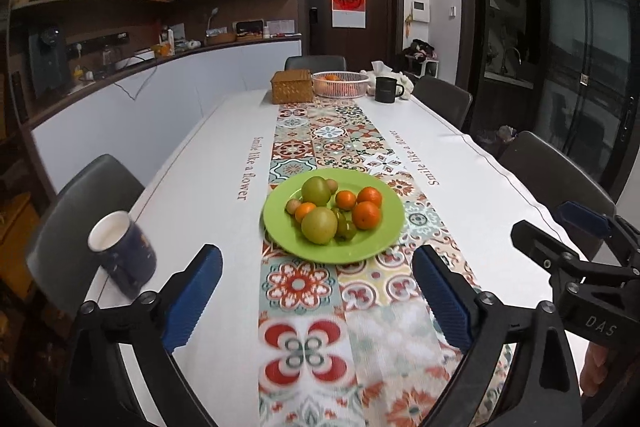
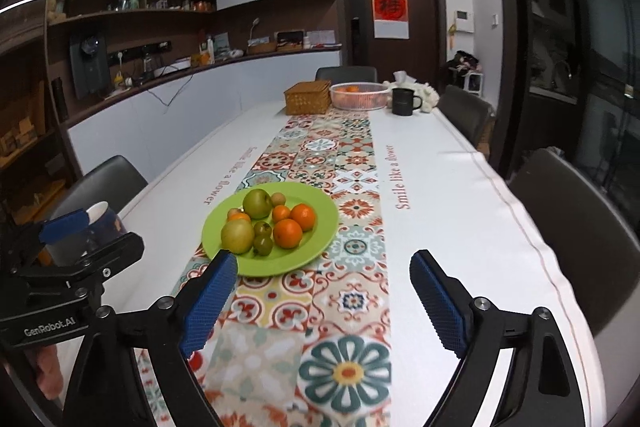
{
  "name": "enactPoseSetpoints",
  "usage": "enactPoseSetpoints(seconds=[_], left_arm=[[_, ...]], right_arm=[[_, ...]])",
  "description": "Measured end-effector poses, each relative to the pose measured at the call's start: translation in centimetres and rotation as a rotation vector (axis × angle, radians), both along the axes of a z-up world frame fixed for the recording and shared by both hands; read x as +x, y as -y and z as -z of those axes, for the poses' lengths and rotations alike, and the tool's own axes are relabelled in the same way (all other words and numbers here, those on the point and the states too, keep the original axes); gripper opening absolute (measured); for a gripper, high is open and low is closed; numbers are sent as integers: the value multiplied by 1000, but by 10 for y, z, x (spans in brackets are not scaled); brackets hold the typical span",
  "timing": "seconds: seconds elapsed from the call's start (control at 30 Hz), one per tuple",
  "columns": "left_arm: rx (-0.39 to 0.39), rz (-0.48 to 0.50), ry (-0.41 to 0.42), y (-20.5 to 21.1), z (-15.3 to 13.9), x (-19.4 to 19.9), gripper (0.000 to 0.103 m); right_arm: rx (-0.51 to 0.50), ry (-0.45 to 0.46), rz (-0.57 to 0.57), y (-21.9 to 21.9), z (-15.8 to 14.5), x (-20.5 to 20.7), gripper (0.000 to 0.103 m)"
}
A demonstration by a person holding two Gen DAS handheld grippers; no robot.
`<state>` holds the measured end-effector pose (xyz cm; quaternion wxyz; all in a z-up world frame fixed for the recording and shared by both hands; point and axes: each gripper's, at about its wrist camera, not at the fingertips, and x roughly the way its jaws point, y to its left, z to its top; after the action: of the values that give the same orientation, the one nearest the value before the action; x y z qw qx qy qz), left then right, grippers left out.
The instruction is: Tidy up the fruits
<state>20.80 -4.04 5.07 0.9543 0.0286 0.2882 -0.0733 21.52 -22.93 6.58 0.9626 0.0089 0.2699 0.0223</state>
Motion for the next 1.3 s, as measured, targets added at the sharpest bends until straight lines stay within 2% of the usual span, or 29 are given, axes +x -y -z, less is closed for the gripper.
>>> enactPoseSetpoints(seconds=[0.33, 0.47, 0.83, 1.3], left_arm=[[0, 24, 16, 3, -6, -62, 103], [11, 28, 32, 4, -9, -78, 103], [12, 0, 48, -4, -12, -104, 103], [19, -11, 50, -8, -10, -112, 103]], right_arm=[[-53, 78, 23, -1, -15, -80, 92], [-36, 89, 27, 1, -19, -101, 92], [-16, 80, 32, -1, -19, -121, 92], [-31, 75, 26, -4, -15, -124, 92]])
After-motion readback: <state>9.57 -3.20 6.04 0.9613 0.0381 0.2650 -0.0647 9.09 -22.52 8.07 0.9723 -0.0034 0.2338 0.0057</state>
